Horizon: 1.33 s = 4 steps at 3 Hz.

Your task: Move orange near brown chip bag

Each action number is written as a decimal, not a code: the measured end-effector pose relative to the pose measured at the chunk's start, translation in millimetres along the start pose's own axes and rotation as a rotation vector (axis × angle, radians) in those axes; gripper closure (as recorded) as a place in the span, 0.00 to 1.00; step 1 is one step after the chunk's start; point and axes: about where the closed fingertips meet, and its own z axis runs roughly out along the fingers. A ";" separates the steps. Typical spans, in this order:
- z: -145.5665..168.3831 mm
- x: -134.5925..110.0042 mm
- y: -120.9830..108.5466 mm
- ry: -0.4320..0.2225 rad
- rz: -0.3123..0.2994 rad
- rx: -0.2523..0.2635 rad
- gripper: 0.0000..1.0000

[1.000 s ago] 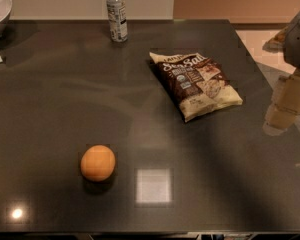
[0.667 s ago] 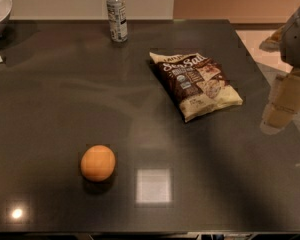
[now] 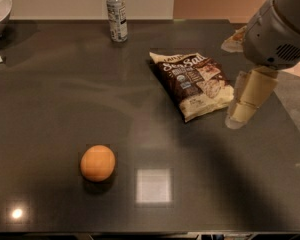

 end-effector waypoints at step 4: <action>85.9 -131.9 54.3 -0.217 -0.334 -0.172 0.00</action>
Offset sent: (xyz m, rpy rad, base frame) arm -0.0050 0.1350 -0.0276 0.2271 0.0324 0.3300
